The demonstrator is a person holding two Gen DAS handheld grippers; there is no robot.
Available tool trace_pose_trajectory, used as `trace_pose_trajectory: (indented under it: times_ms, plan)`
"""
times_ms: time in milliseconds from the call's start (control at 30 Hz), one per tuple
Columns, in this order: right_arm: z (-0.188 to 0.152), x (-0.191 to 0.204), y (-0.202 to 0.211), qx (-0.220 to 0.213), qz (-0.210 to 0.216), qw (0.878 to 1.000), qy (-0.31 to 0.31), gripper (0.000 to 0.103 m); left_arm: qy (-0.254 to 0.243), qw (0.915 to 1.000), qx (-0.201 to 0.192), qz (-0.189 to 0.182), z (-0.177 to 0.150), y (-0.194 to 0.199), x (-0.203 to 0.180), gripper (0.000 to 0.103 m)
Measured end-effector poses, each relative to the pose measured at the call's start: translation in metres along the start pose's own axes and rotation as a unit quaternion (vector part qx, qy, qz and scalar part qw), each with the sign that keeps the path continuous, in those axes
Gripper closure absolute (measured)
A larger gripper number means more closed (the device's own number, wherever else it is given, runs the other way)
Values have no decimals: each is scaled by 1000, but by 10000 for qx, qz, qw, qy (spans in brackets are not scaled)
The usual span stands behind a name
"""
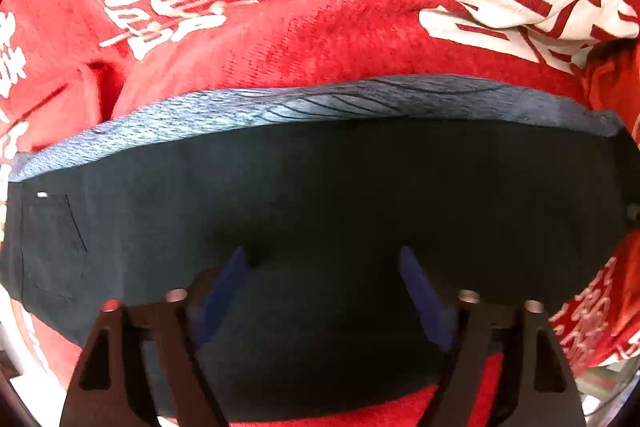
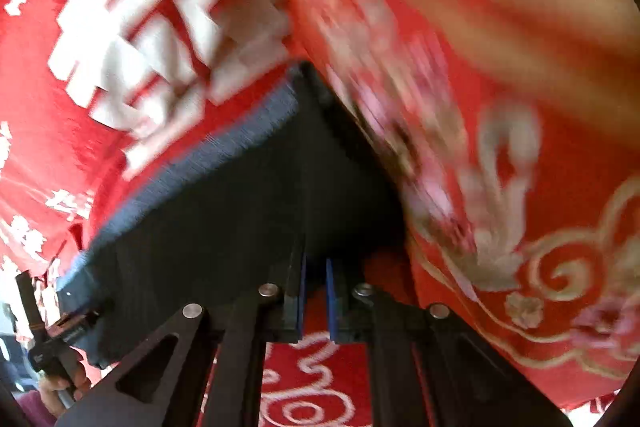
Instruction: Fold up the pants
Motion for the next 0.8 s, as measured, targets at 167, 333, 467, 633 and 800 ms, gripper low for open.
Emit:
trace_pose_trajectory:
  times_ms: [167, 333, 467, 633, 800]
  plan:
    - [-21, -11, 2, 248, -212, 9995, -6, 72, 97, 9998, 176, 3, -2, 5, 8, 13]
    - [-14, 23, 43, -452, -42, 9964, 720, 72, 49, 9996, -240, -108, 30, 24, -1, 13]
    - [12, 67, 15, -430, 278, 9886, 1414, 72, 113, 9989, -457, 11, 71, 8, -21, 13]
    - [29, 88, -43, 4, -60, 9860, 1665, 73, 313, 9969, -397, 601, 85, -34, -12, 13]
    - [69, 66, -33, -199, -145, 9922, 1225, 76, 879, 9908, -336, 968, 89, -35, 43, 13]
Point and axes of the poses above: each gripper's, at about its wrist camera, not at the fingertips, and y roughly against the way its jaws point, x to its left, z to its top, the point moved 6 cm from there along -y, roughly the way its jaws point, and after that the axes turned 4 degrees about -x, right-handed, at the moved point
